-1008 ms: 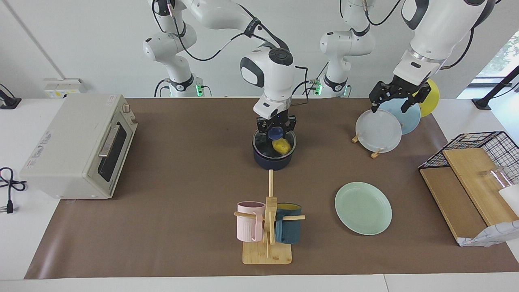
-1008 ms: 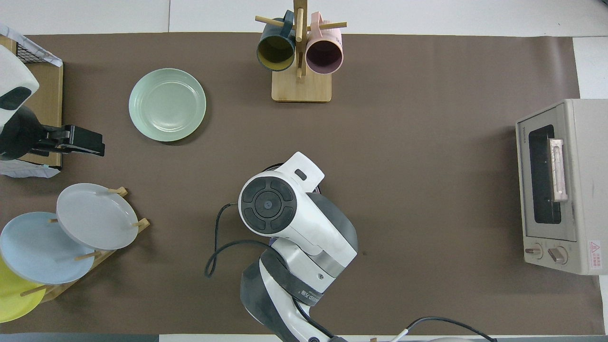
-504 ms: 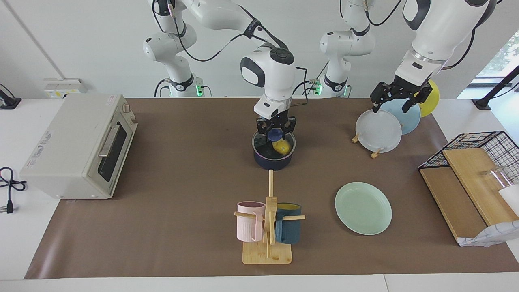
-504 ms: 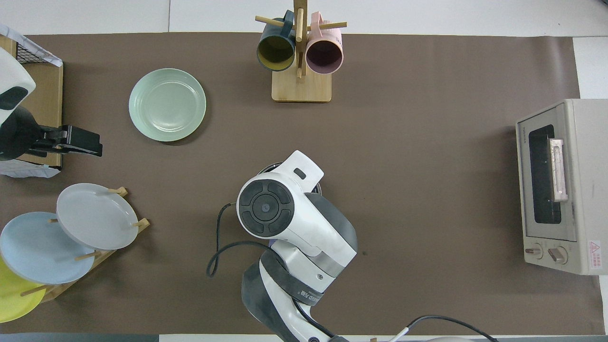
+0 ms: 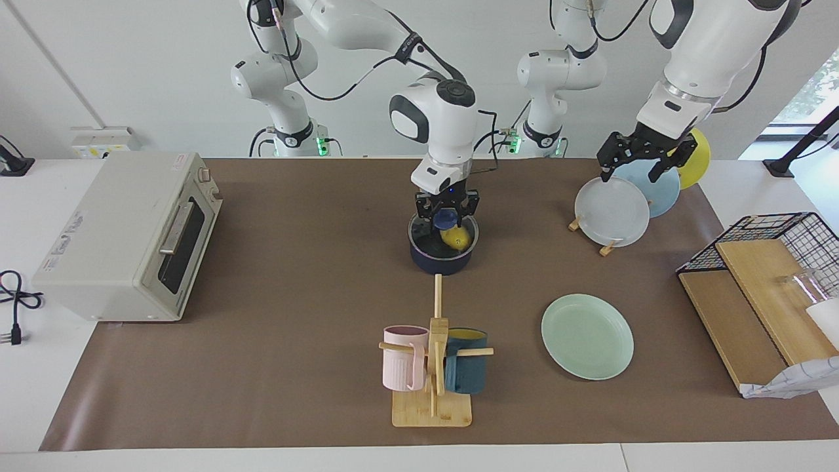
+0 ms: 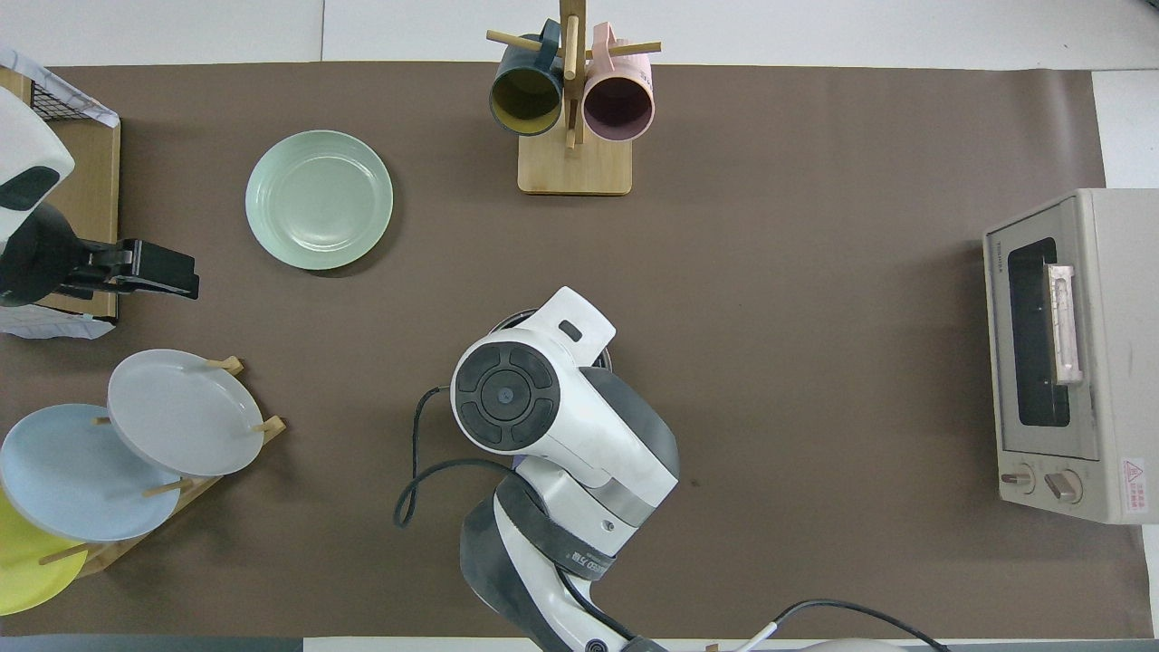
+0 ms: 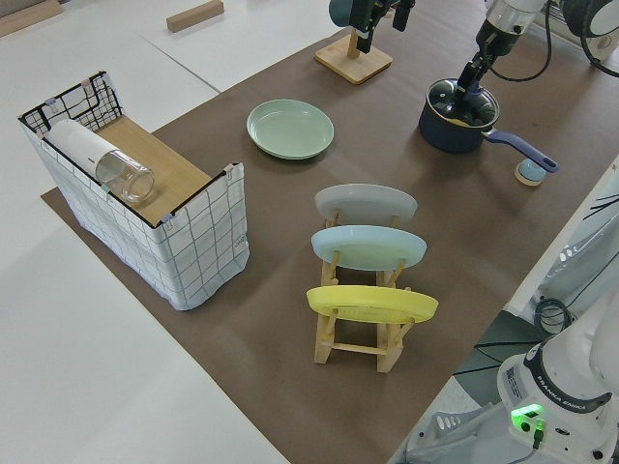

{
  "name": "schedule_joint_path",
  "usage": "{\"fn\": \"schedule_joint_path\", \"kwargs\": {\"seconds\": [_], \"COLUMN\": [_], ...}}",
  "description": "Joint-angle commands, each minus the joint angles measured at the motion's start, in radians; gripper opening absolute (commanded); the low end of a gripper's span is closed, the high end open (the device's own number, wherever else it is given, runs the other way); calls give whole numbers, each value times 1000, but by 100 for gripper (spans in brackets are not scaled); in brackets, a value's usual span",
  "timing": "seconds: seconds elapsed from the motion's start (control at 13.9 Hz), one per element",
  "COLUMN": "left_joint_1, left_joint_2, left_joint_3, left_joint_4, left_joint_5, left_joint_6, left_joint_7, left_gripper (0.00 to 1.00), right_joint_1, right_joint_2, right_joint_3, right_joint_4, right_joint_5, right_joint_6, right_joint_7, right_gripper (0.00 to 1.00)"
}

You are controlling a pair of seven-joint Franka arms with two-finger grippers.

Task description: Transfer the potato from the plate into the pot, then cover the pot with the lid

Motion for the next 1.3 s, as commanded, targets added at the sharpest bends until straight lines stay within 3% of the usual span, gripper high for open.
{"fn": "schedule_joint_path", "kwargs": {"seconds": [0.0, 0.14, 0.22, 0.29, 0.36, 0.86, 1.22], "left_joint_1": [13, 15, 15, 15, 15, 15, 15], "left_joint_2": [-18, -20, -20, -20, -20, -20, -20], "left_joint_3": [-6, -6, -6, -6, -6, -6, -6], "left_joint_4": [-15, -16, -16, -16, -16, -16, -16], "left_joint_5": [6, 6, 6, 6, 6, 6, 6], "left_joint_6": [-5, -16, -12, -14, -15, -15, -15], "left_joint_7": [1, 1, 1, -1, 1, 1, 1], "left_gripper": [100, 100, 100, 100, 100, 100, 100], "right_joint_1": [3, 3, 0, 2, 0, -108, -346], "right_joint_2": [6, 10, 10, 10, 10, -19, -186], "right_joint_3": [-1, -1, -1, -1, -1, -3, -4], "right_joint_4": [2, 2, 2, 5, 6, 178, 175], "right_joint_5": [-7, -6, -4, -4, -6, -1, 42], "right_joint_6": [24, 24, 24, 22, 21, -187, -426], "right_joint_7": [17, 17, 16, 16, 16, -122, -456], "right_gripper": [61, 66, 76, 96, 100, 100, 100]}}
